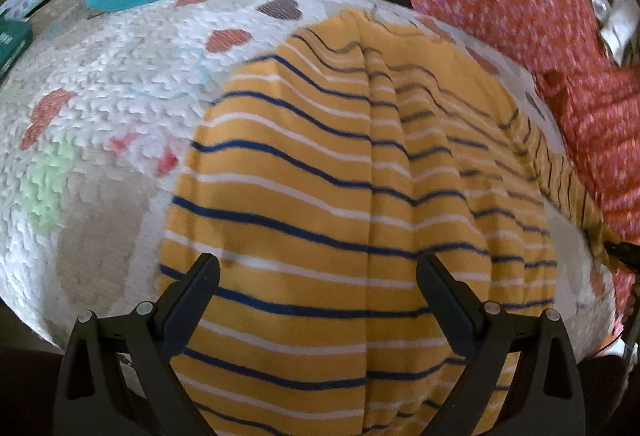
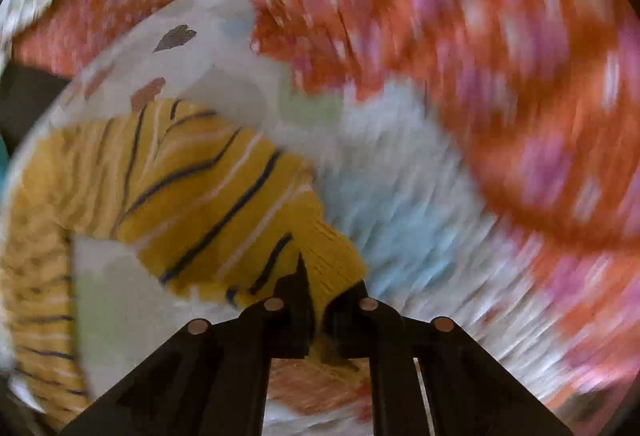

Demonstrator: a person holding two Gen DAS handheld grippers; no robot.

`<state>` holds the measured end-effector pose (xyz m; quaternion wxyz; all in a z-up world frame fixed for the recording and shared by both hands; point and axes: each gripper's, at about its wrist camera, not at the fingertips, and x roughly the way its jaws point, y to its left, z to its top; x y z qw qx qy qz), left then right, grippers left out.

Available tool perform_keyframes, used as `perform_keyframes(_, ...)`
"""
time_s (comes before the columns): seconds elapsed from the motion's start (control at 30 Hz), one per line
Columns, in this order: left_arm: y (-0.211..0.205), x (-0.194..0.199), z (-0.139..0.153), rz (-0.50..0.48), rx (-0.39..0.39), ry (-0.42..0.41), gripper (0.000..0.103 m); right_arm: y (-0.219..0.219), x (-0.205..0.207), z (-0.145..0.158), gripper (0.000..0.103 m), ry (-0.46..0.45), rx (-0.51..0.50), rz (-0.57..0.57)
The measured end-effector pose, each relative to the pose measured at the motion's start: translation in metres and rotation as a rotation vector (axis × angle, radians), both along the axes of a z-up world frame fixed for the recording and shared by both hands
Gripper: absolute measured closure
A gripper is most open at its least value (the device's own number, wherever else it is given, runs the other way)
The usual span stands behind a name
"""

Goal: Fold small clothes

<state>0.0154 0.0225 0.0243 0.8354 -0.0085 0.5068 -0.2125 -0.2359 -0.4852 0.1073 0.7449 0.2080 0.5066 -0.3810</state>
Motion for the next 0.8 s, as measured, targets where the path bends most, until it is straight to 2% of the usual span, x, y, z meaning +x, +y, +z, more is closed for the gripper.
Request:
perform_keyframes(0.1, 0.015, 0.009, 0.006, 0.071, -0.045, 0.004, 0.004, -0.022, 0.007, 0.03, 0.096, 0.103, -0.216, -0.038)
perform_keyframes(0.17, 0.022, 0.014, 0.007, 0.106, -0.049, 0.003, 0.004, -0.039, 0.011, 0.049, 0.089, 0.142, -0.331, -0.1)
perform_keyframes(0.2, 0.026, 0.017, 0.007, 0.123, -0.051, 0.006, 0.004, -0.043, 0.011, 0.055, 0.078, 0.138, -0.357, -0.121)
perform_keyframes(0.23, 0.031, 0.019, 0.007, 0.141, -0.054, 0.01, 0.004, -0.044, 0.013, 0.06, 0.073, 0.111, -0.357, -0.126)
perform_keyframes(0.3, 0.042, 0.025, 0.008, 0.179, -0.065, 0.015, 0.004, -0.038, 0.014, 0.066, 0.05, 0.065, -0.348, -0.117)
perform_keyframes(0.37, 0.056, 0.03, 0.009, 0.221, -0.086, 0.016, 0.004, -0.022, 0.014, 0.07, 0.039, 0.017, -0.357, -0.101)
perform_keyframes(0.43, 0.072, 0.035, 0.011, 0.269, -0.094, 0.015, 0.004, -0.006, 0.012, 0.07, 0.038, -0.013, -0.358, -0.087)
perform_keyframes(0.5, 0.094, 0.039, 0.012, 0.333, -0.09, 0.008, 0.004, 0.015, 0.018, 0.068, 0.038, -0.06, -0.319, -0.041)
perform_keyframes(0.67, 0.15, 0.038, 0.007, 0.495, -0.079, 0.025, 0.004, 0.101, 0.069, 0.052, 0.038, -0.205, -0.091, 0.189)
perform_keyframes(0.8, 0.183, 0.034, 0.004, 0.572, -0.174, 0.061, 0.005, 0.205, 0.128, 0.018, 0.038, -0.309, 0.17, 0.417)
